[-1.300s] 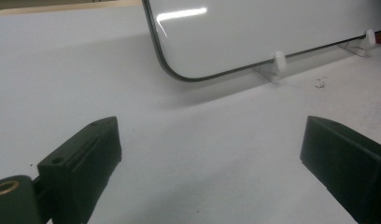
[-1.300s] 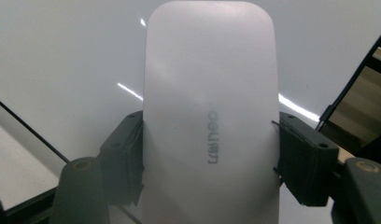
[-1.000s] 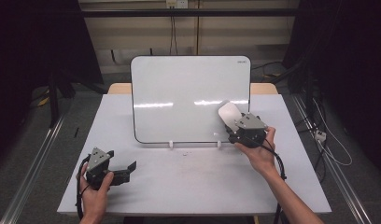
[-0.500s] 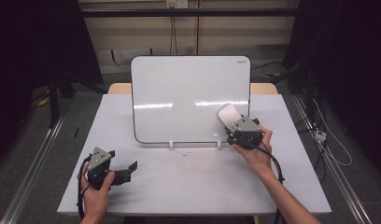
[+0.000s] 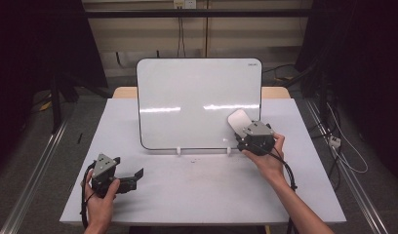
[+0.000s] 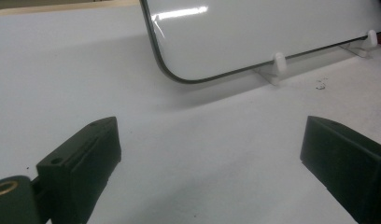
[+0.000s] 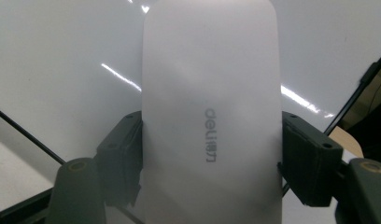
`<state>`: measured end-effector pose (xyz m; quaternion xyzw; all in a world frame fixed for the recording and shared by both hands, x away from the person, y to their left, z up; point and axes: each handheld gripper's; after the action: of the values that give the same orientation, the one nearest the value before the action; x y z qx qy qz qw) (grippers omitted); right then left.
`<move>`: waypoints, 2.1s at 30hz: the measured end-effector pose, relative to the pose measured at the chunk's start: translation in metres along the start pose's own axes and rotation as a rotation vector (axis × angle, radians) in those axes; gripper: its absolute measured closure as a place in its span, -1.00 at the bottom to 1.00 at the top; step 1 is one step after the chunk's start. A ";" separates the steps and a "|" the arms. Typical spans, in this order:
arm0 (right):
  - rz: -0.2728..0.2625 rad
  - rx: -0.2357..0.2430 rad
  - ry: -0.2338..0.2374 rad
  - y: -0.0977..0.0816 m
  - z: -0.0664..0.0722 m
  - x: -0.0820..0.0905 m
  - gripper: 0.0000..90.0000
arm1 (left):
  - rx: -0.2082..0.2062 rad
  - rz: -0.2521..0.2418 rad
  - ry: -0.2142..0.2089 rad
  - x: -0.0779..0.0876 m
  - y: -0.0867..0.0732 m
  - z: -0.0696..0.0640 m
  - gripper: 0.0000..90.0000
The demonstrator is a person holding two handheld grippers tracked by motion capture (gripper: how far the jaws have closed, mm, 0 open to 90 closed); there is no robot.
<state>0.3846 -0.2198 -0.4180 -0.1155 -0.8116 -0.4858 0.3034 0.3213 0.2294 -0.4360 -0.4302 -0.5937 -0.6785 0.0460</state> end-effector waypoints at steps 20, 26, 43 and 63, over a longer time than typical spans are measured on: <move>0.004 -0.087 0.106 0.000 -0.006 0.000 -0.81 | 0.001 0.000 -0.022 -0.002 -0.001 0.002 -0.88; -0.006 -0.117 0.127 0.000 -0.009 0.003 -0.82 | -0.006 0.003 -0.029 -0.006 0.002 0.002 -0.88; -0.045 -0.214 0.186 -0.010 -0.017 0.016 -0.88 | -0.016 -0.011 -0.033 -0.008 0.008 0.001 -0.88; -0.053 -0.266 0.136 -0.042 -0.020 0.033 -0.85 | -0.007 -0.034 -0.001 -0.004 0.011 0.002 -0.90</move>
<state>0.3456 -0.2615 -0.4210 -0.1002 -0.7205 -0.6034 0.3268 0.3305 0.2261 -0.4302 -0.4205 -0.5988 -0.6809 0.0328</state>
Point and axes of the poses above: each handheld gripper's, and its own axes: x roughly backward along the jaws, y roughly out of its top, z roughly to its left, and after that the axes turned 10 degrees about z, right-handed
